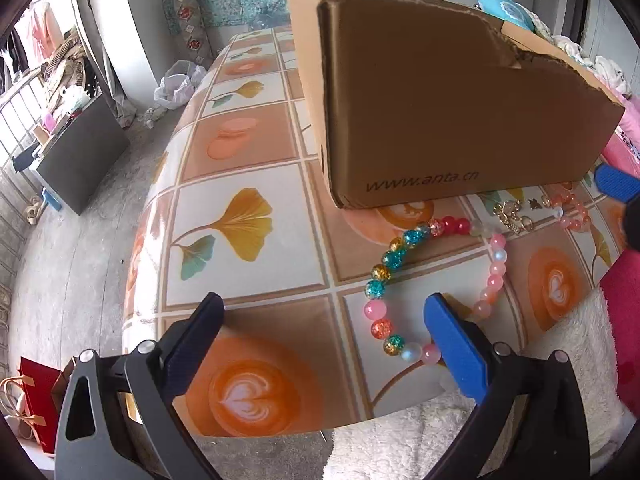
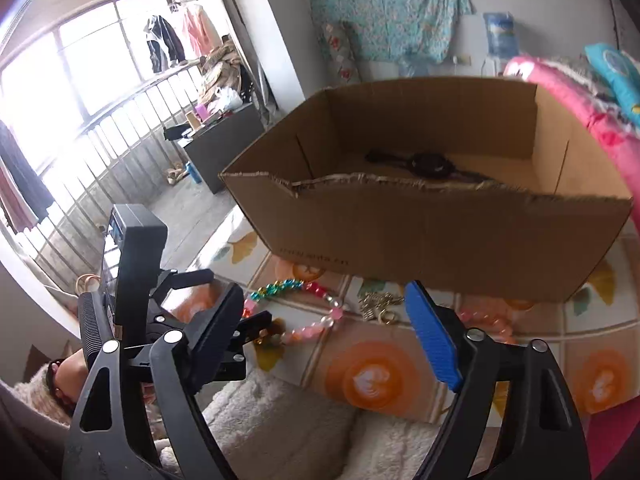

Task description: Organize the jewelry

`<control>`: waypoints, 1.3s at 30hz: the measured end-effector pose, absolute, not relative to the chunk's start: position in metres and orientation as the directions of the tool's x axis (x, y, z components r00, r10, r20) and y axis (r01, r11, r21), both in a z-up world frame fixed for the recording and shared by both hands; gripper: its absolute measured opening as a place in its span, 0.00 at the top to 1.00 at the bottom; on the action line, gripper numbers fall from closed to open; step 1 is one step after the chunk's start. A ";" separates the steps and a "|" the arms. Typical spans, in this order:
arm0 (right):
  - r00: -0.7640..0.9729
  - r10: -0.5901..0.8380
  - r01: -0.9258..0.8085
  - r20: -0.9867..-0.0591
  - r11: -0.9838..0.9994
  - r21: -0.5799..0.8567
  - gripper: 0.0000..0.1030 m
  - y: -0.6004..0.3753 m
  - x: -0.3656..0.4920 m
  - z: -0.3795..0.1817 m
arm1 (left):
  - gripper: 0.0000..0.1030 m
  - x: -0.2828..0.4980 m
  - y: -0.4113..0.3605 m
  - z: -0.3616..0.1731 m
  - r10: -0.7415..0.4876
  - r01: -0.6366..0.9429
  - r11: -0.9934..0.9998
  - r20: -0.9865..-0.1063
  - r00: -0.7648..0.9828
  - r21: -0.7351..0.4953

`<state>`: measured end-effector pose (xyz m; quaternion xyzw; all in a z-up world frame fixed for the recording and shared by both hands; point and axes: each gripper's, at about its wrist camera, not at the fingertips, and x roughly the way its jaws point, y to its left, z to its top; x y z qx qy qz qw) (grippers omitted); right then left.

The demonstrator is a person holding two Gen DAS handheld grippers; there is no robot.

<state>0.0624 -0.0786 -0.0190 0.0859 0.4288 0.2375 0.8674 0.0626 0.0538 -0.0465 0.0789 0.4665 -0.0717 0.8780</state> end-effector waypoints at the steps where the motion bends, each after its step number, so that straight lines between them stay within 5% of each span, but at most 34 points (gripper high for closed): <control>1: 0.492 0.492 -0.332 -0.719 0.869 0.367 0.39 -0.075 0.065 -0.026 | 0.06 0.060 0.055 -0.045 -0.062 0.202 0.977 -0.819 0.571 0.066; 4: 0.432 0.494 -0.312 -0.754 0.867 0.389 0.51 -0.066 0.071 -0.044 | 0.14 0.053 0.060 -0.037 -0.145 0.237 0.972 -0.780 0.609 0.004; 9: 0.388 0.485 -0.289 -0.784 0.872 0.396 0.64 -0.056 0.077 -0.060 | 0.44 0.048 0.061 -0.034 -0.239 0.304 0.951 -0.757 0.608 -0.056; 20: 0.411 0.422 -0.264 -0.808 0.904 0.338 0.71 -0.039 0.087 -0.070 | 0.71 0.054 0.042 -0.046 -0.236 0.376 0.927 -0.766 0.598 0.007; 26: 0.438 0.353 -0.273 -0.827 0.929 0.252 0.88 -0.027 0.090 -0.074 | 0.90 0.058 0.033 -0.046 -0.227 0.396 0.917 -0.758 0.611 0.045; 39: 0.503 0.419 -0.265 -0.756 0.907 0.327 0.92 -0.046 0.073 -0.062 | 0.91 0.039 0.036 -0.012 -0.274 0.386 0.923 -0.702 0.657 0.001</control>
